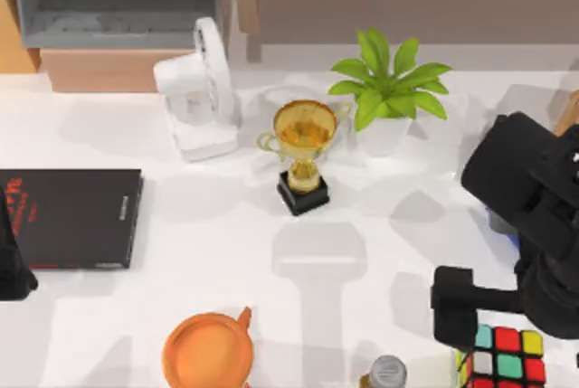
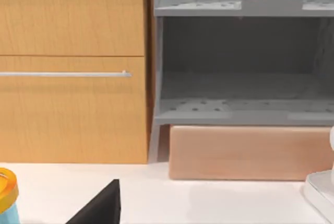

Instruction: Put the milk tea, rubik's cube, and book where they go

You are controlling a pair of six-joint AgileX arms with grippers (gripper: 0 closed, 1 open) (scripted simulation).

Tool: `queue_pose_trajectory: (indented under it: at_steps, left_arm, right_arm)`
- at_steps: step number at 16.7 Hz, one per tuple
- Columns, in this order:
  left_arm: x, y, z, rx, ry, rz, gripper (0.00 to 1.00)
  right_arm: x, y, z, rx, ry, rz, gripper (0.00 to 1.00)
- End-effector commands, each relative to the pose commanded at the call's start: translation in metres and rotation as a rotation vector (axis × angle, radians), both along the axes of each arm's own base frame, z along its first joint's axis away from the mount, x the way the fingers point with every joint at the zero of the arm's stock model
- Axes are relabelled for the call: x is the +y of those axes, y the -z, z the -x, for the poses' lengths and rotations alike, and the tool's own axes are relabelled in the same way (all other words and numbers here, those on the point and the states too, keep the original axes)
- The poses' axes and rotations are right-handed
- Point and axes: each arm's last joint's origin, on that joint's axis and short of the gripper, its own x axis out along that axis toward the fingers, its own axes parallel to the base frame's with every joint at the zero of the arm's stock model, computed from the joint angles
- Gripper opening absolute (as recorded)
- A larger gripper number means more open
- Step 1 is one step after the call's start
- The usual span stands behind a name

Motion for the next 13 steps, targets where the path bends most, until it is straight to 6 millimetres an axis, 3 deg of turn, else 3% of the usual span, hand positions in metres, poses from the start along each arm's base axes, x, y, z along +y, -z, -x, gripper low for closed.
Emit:
queue_pose_trajectory:
  at_steps: [10,13]
  left_arm:
    - [0.000,0.000,0.000,0.000,0.000,0.000,1.00]
    - [0.000,0.000,0.000,0.000,0.000,0.000,1.00]
  right_arm:
    - [0.001,0.053,0.000,-0.007,0.000,-0.006,1.00]
    - [0.001,0.054,0.000,-0.006,0.000,-0.004,1.00]
